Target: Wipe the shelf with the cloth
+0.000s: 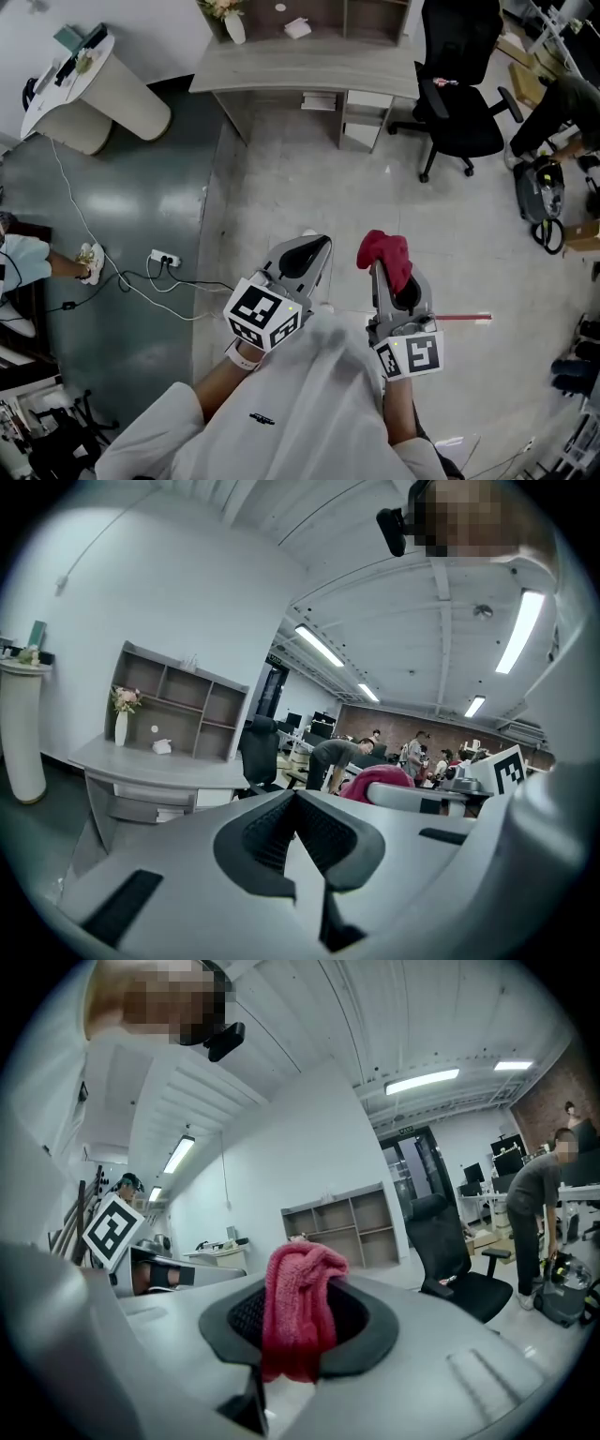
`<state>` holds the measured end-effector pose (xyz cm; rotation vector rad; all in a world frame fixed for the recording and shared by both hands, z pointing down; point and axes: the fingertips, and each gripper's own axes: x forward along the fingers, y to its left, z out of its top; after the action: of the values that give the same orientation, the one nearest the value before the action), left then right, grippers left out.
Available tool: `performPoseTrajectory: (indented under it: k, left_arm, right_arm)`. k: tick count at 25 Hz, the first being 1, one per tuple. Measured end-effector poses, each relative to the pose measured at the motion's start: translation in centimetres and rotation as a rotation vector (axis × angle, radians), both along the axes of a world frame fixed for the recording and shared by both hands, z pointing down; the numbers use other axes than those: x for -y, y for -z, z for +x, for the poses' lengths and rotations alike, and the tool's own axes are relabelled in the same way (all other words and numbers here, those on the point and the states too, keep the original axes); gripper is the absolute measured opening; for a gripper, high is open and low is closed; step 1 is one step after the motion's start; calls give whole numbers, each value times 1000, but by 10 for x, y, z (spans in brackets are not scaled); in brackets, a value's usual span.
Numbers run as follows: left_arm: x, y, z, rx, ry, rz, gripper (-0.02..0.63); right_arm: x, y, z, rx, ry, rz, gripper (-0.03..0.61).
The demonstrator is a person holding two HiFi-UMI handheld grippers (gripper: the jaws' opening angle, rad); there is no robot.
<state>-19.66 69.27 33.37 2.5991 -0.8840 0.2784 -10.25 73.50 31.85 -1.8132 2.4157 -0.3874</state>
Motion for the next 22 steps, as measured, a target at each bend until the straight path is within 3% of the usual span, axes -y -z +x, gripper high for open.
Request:
performPoseTrajectory:
  k: [10,15,22]
  left_arm:
    - [159,26,-6,-32,6,7,2]
    - [242,32,-18,-34,5,32,2]
    - [309,31,-30,-62,14,33,2]
  right_arm:
    - [161,16,3,-8,17,-9,103]
    - [249,29,-13,77,75,35,103]
    - [315,27,-21,45,78,42,103]
